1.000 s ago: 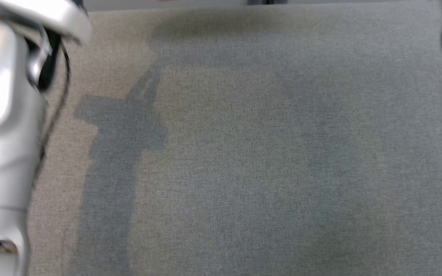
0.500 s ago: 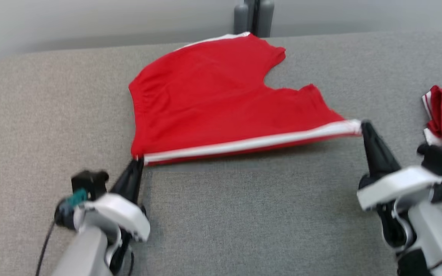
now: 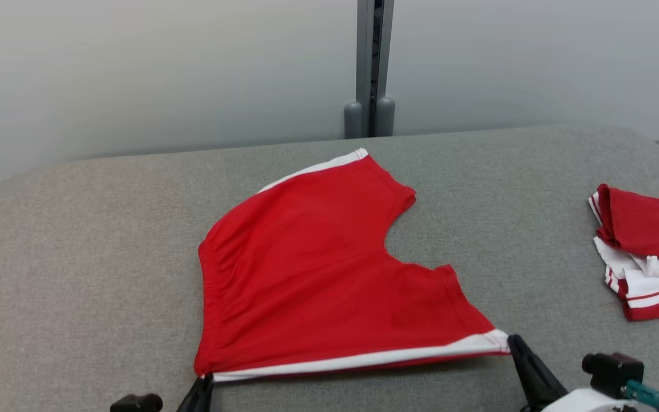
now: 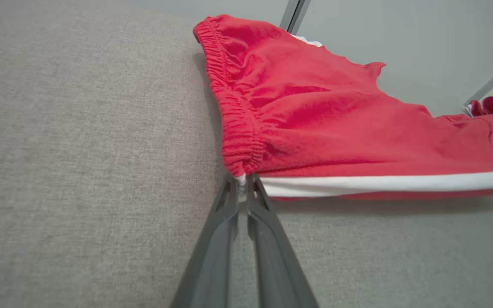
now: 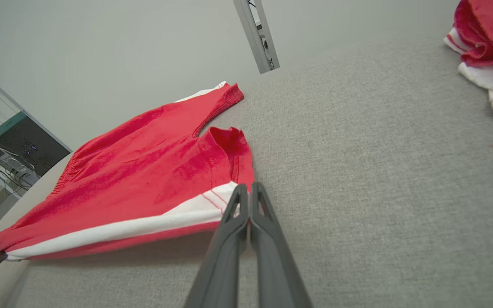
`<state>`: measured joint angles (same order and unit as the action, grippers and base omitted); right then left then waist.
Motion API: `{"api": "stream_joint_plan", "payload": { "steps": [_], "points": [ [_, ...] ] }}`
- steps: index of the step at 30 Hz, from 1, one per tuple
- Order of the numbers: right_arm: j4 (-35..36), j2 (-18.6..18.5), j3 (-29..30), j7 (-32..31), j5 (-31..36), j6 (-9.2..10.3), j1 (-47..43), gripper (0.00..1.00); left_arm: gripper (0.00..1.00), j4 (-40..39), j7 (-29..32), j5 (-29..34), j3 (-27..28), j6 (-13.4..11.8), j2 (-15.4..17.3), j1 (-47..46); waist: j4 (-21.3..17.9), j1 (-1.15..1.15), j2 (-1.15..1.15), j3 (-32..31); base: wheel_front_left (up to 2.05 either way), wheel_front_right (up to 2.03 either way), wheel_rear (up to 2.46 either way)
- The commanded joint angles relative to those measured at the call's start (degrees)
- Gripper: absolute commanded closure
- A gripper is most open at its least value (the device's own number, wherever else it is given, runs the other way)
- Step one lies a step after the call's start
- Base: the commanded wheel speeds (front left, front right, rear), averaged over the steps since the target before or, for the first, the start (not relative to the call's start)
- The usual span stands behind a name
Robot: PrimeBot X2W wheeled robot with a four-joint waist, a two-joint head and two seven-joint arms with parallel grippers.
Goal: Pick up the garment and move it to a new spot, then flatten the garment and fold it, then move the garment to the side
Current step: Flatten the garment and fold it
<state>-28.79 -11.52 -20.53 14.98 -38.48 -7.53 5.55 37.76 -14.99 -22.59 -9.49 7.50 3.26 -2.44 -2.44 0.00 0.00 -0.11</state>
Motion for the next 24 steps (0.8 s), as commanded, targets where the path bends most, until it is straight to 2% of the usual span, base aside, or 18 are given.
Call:
{"api": "stream_joint_plan", "payload": {
  "steps": [1, 6, 10, 16, 24],
  "points": [
    [0.21, -0.72, -0.32, 0.26, -0.01, 0.06, -1.42, 1.0, 1.0, -0.21, -0.24, 0.45, 0.45, -0.09, 0.58, 1.32, 0.47, 0.0, 0.0, -1.44, 0.0, 0.0, 0.0],
    [2.91, -1.7, 0.42, 0.27, -0.79, 0.07, -6.75, 1.0, 1.0, -3.37, -0.24, 0.68, 2.62, -0.08, 0.55, 6.24, 1.3, 0.0, 0.0, -2.57, 0.0, 0.0, 0.0],
    [4.66, -3.24, 0.52, 0.28, 0.73, 0.11, -7.63, 1.0, 1.0, -6.47, -0.25, 1.45, 2.88, -0.09, 0.85, 8.85, 1.76, 0.0, 0.0, -1.88, 0.0, 0.0, 0.0],
    [4.72, -2.61, 2.21, 0.27, 2.08, 0.1, -0.47, 1.0, 1.0, -11.1, -0.24, 2.48, 0.7, -0.08, 1.26, 4.7, 3.69, 0.0, 0.0, 0.54, 0.0, 0.0, 0.0],
    [-0.39, -2.91, 1.68, 0.26, 4.88, 0.05, 17.0, 1.0, 1.0, -12.02, -0.17, 2.02, -4.1, -0.07, 1.26, -8.39, 7.84, 0.0, 0.0, 7.66, 0.0, 0.0, 0.0]
  ]
}}
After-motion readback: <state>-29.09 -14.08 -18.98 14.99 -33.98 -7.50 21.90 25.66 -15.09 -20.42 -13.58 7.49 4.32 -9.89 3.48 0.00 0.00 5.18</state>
